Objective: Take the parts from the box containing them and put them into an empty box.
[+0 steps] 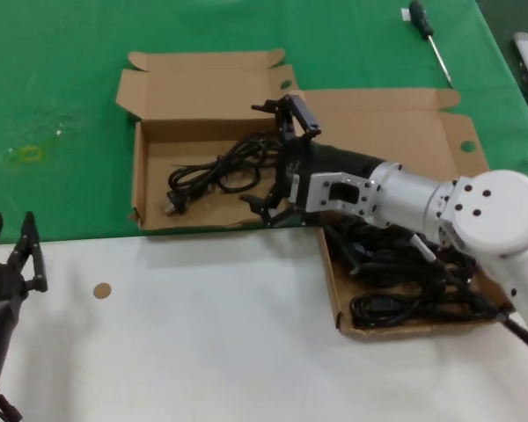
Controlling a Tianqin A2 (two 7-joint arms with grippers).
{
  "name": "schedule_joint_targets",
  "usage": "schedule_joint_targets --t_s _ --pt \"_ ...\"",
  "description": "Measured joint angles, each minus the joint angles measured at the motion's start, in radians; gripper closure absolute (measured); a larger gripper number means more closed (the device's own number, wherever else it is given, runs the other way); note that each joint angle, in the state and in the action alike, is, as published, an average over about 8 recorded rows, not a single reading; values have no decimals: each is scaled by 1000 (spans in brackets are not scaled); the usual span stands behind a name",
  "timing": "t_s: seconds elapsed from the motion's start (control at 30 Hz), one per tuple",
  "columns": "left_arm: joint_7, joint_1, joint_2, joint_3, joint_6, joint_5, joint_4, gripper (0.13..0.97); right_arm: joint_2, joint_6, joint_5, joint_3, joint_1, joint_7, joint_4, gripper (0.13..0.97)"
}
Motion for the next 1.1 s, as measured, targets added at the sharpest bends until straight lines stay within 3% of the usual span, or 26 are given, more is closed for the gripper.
schedule_joint_targets --t_s 0.17,0.47,0.73,0.87,1.1 --pt "0 0 0 0 0 0 0 843 -2 42 23 31 -55 42 35 129" --pt "0 0 0 0 0 0 0 686 -7 120 66 88 -155 118 98 129" --pt "0 0 0 0 0 0 0 464 -11 188 104 138 -243 186 154 129" --pt "0 0 0 0 0 0 0 464 -13 222 124 163 -287 220 183 129" --pt "0 0 0 0 0 0 0 304 -17 282 157 207 -366 280 232 129"
